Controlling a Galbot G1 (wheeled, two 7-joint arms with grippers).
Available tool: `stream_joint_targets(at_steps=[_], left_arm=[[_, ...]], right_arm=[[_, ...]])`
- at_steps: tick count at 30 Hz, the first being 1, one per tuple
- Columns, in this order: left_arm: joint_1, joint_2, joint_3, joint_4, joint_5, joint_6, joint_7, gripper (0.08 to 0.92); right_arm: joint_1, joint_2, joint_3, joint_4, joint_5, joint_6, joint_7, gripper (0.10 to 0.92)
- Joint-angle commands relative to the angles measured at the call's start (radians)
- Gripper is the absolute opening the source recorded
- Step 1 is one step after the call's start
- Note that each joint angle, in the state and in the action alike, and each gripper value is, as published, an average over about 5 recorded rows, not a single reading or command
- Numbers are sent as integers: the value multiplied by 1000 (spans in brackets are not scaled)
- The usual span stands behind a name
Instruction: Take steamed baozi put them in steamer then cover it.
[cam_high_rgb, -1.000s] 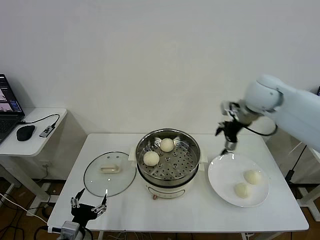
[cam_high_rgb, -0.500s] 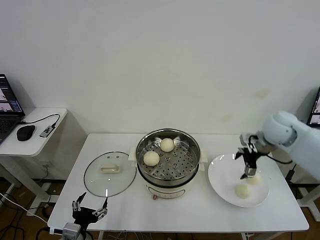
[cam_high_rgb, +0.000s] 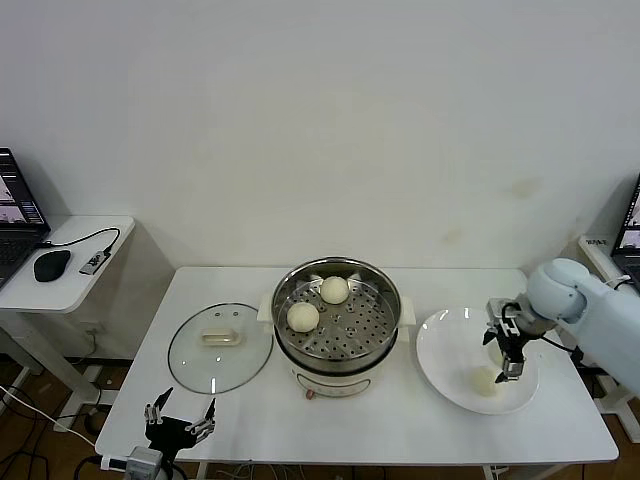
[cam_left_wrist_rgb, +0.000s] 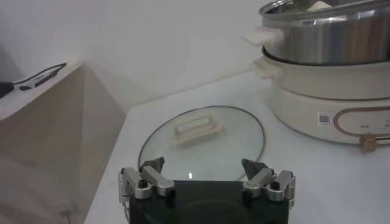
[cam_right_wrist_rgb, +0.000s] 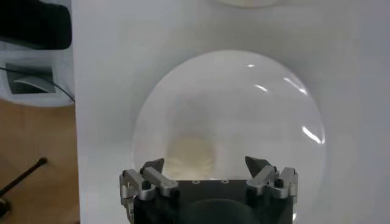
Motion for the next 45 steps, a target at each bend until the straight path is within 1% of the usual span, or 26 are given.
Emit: stream_joint_targets(at_steps=[1,15,37,40,45], left_arm=[[-1,0,1,5,2,1,1,823],[-10,0,4,23,2,3,5,823],[-20,-4,8,41,0,7,8,823],[-21,-3,8,44,1,8,9,823],[-22,-5,9,45,1,8,9,823]], right_arm=[[-71,23,39,-44,-48,32,23,823],[-105,70,42,-65,-79,27,56,823],[-127,73,57,-81,-85,20,96,817],[-126,74,57,-84,-82,19,97,772],[-124,68,58,-88,-76,18,93,652]])
